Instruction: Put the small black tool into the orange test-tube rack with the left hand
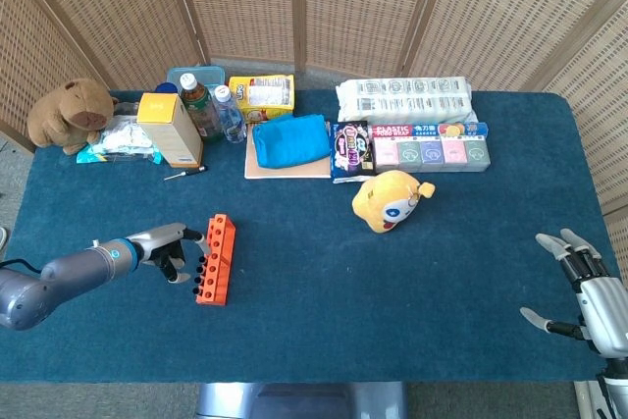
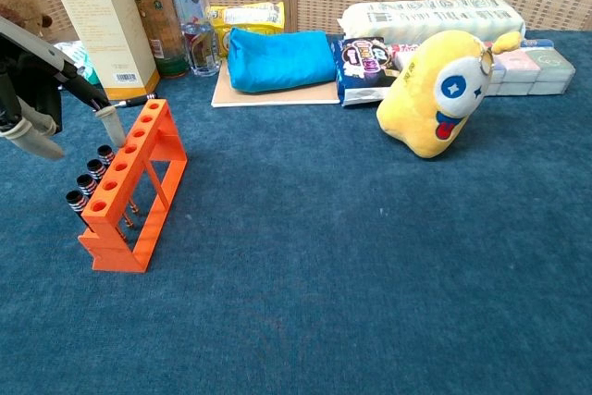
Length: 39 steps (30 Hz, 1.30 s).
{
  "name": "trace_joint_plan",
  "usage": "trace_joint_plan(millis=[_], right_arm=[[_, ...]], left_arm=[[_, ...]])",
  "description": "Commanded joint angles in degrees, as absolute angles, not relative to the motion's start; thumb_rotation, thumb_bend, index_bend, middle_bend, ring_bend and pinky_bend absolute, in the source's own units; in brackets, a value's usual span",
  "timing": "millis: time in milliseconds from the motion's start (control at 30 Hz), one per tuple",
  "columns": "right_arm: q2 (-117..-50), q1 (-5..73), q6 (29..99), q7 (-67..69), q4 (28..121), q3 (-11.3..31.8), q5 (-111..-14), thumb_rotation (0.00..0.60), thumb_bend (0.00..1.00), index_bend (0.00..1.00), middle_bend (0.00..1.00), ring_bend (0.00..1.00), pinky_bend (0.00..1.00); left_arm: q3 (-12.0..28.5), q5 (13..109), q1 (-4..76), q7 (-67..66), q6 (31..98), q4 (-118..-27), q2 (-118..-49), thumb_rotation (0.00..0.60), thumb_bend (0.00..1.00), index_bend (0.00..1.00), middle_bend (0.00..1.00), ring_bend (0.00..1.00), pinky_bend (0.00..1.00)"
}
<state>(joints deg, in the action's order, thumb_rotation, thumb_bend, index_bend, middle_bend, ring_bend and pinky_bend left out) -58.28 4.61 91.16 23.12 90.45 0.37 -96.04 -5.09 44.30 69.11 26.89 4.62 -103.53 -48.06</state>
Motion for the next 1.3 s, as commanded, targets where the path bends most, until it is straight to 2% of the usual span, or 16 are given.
trace_joint_plan(millis=[33,133,400,467,500,567,633,700,733,800,933,1067,1300], right_arm=[[-58.3,4.6,91.2,23.2,90.5,0.4,-96.0,0.593,0.0,0.11,0.17,0.05,0.06],[-58.2,4.6,91.1,23.3,90.5,0.4,-96.0,0.593,0.0,0.11,0.17,0.05,0.06],[-58.2,4.6,91.1,23.3,90.5,0.3,-96.1,0.594,0.0,0.11,0.18,0.05,0.06],[-58.2,4.6,91.1,23.2,90.5,0.3,-96.1,0.592,0.0,0.11,0.18,0.05,0.06],[-58.2,4.6,91.1,23.2,90.4,0.3,-96.1,0.594,0.0,0.11,0.18,0.05,0.06],[-58.3,4.7,90.9,23.0,90.4,0.3,-96.1,0.595,0.0,0.11,0.18,0.05,0.06],[-58.3,4.7,90.8,22.8,90.4,0.3,-96.1,0.593,0.0,0.11,0.17,0.05,0.06],[-58.5,4.7,90.8,22.3,90.5,0.3,-96.1,0.593,0.0,0.11,0.18,0.05,0.06],[-58.6,4.7,90.8,22.1,90.5,0.3,-96.1,0.593,0.0,0.11,0.18,0.05,0.06],[-58.7,4.7,90.8,21.7,90.6,0.3,-96.1,0.593,0.0,0.11,0.18,0.05,0.06],[-58.9,4.7,90.8,20.8,90.8,0.3,-96.1,0.594,0.0,0.11,0.18,0.05,0.06],[-59.1,4.5,91.2,20.2,91.0,0.5,-96.2,0.594,0.0,0.11,0.17,0.05,0.06],[-59.3,4.0,92.9,20.7,90.8,1.0,-96.1,0.593,0.0,0.11,0.15,0.05,0.06]], left_arm=[[-4.8,44.2,69.1,27.1,4.2,-103.8,-47.3,0.6,0.37,0.27,1.0,1.0,1.0],[-4.5,44.4,68.9,27.2,4.0,-104.1,-46.6,0.6,0.37,0.27,1.0,1.0,1.0],[1.0,46.9,62.7,27.4,7.7,-107.7,-42.1,0.6,0.37,0.27,1.0,1.0,1.0],[2.1,47.8,61.1,27.2,8.7,-108.5,-41.1,0.6,0.36,0.27,0.96,0.97,0.99],[2.7,48.6,60.0,27.0,9.7,-109.1,-40.2,0.6,0.35,0.25,0.9,0.91,0.94],[3.6,50.3,57.6,26.2,12.4,-110.2,-38.5,0.6,0.33,0.17,0.71,0.72,0.81],[3.8,52.6,54.8,24.5,16.9,-111.4,-37.1,0.6,0.3,0.04,0.41,0.39,0.62],[2.9,56.1,50.3,21.0,25.6,-112.4,-35.9,0.6,0.28,0.0,0.18,0.17,0.5],[2.5,57.5,48.5,19.7,28.9,-112.9,-36.1,0.6,0.26,0.0,0.09,0.09,0.43],[1.6,60.4,44.6,16.6,35.9,-113.3,-36.5,0.6,0.25,0.0,0.01,0.02,0.35],[-0.4,67.0,36.8,11.3,49.5,-112.2,-38.8,0.6,0.23,0.0,0.0,0.0,0.22],[-2.5,75.1,27.6,7.4,64.6,-108.5,-43.4,0.6,0.23,0.0,0.0,0.0,0.19],[-4.9,79.3,16.0,4.1,79.9,-102.1,-49.8,0.6,0.23,0.0,0.0,0.0,0.17]])
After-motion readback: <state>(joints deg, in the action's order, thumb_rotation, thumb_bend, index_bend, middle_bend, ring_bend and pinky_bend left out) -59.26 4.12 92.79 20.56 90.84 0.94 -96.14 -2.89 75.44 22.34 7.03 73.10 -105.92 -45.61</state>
